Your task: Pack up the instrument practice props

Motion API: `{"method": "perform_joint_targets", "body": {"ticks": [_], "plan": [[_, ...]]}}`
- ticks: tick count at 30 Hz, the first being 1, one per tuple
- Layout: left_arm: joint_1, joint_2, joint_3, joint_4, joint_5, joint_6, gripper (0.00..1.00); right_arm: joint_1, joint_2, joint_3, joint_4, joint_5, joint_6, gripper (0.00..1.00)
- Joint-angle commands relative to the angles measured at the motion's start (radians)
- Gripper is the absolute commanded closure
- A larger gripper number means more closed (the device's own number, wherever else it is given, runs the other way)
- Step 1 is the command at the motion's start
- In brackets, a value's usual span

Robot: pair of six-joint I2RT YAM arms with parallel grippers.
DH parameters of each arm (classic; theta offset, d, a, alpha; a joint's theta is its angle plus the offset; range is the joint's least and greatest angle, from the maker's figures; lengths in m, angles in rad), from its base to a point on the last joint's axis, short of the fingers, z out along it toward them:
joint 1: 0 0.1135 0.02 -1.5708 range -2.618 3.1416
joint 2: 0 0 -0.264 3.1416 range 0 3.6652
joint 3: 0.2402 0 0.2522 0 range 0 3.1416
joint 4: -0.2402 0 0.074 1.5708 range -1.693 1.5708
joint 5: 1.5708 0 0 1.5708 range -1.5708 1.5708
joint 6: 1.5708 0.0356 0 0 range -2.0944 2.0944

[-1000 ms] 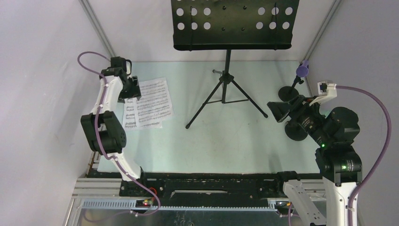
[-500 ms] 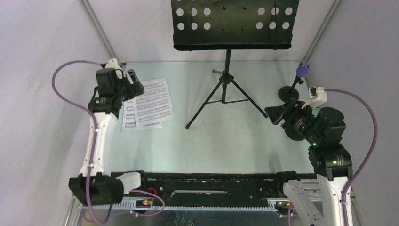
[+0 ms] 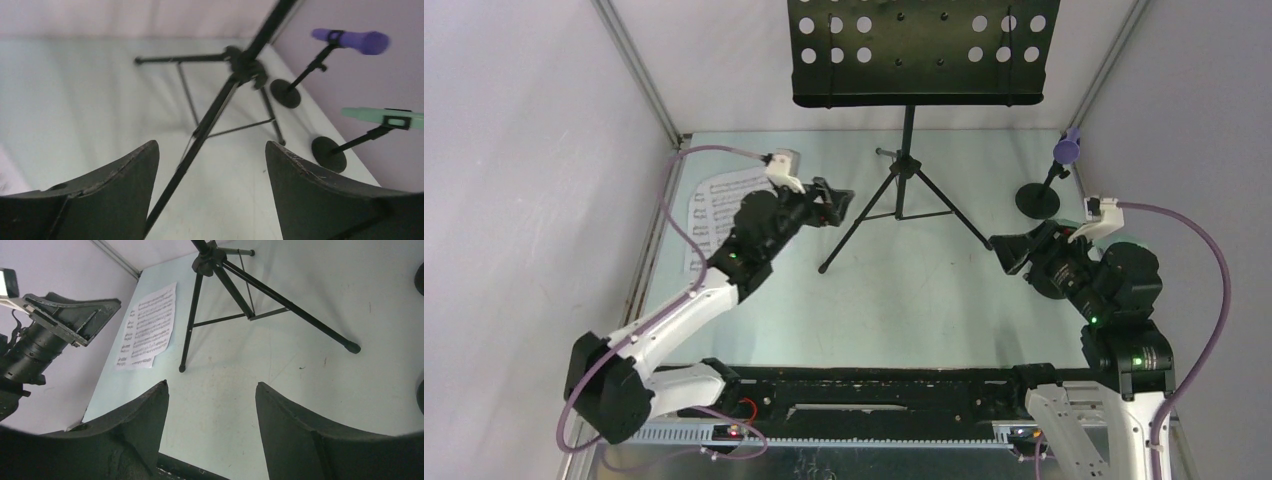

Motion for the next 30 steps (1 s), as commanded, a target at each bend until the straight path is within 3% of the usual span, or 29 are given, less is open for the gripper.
{"method": "perform_joint_targets", "body": {"ticks": [1,6,10,17,30], "plan": [[-0.145,0.085,0.001,0.401,-0.166,0.201,0.15,0.006,-0.032,-0.004,-0.011,0.020,-0.041,0.28],[-0.182,0.261,0.157,0.444,-0.164,0.244,0.15,0.006,-0.079,-0.005,-0.030,0.033,-0.043,0.27],[-0.185,0.390,0.303,0.365,-0.177,0.247,0.15,0.006,-0.094,-0.003,-0.047,0.040,-0.063,0.27],[-0.191,0.527,0.453,0.318,-0.189,0.235,0.17,0.005,-0.092,-0.003,-0.055,0.059,-0.094,0.26],[-0.205,0.758,0.743,0.139,-0.212,0.276,0.29,0.004,-0.074,-0.004,-0.041,0.053,-0.098,0.26]]}}
